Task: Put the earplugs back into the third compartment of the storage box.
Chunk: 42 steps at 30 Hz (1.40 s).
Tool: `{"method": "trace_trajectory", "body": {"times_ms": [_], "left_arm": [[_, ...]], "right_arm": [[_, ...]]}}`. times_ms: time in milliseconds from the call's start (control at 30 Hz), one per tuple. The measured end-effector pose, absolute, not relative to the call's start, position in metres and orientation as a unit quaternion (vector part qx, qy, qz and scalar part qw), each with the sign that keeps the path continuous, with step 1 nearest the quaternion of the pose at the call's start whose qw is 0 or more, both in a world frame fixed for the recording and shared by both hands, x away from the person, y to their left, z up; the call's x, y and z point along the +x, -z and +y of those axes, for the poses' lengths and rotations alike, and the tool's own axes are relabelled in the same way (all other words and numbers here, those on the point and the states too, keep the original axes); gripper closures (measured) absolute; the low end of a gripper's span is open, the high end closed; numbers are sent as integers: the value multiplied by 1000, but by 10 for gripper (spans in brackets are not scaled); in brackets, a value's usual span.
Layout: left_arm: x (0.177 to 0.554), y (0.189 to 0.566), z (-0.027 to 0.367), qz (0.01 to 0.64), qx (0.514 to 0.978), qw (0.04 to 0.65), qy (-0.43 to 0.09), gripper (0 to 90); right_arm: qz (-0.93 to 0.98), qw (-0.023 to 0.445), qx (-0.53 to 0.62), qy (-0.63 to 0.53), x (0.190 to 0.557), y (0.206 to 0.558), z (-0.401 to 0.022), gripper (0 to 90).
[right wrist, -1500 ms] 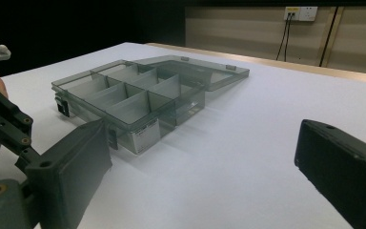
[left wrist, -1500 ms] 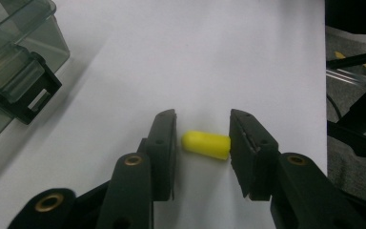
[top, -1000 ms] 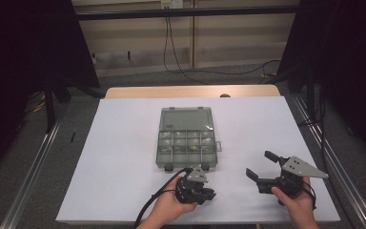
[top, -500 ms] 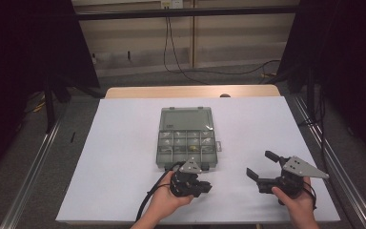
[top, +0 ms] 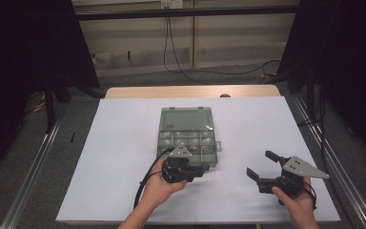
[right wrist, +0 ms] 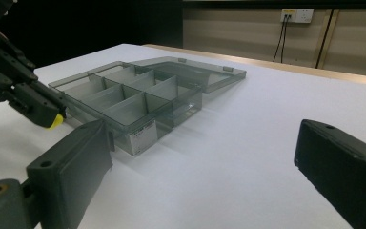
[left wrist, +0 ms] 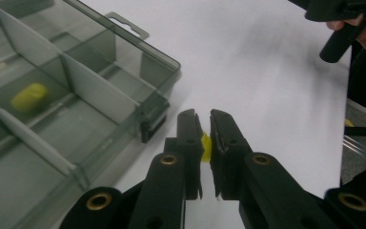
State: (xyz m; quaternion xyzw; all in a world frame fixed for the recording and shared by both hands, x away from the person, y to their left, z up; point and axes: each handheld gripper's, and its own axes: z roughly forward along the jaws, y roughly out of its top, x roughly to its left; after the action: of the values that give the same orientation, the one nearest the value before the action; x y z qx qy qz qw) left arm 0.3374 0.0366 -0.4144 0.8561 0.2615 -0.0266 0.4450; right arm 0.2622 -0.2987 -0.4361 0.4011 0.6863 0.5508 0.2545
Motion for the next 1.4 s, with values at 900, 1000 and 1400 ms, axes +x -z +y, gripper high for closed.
{"method": "trace_trajectory", "body": {"times_ms": [900, 1000, 1400], "left_arm": [[380, 392, 37, 299, 848, 438, -21, 826], [384, 392, 37, 302, 848, 434, -24, 827], [393, 387, 32, 307, 848, 429, -41, 825]], "right_arm": [[685, 258, 401, -551, 261, 435, -299, 46], [685, 259, 401, -551, 261, 435, -299, 46], [685, 258, 401, -551, 261, 435, -299, 46]]}}
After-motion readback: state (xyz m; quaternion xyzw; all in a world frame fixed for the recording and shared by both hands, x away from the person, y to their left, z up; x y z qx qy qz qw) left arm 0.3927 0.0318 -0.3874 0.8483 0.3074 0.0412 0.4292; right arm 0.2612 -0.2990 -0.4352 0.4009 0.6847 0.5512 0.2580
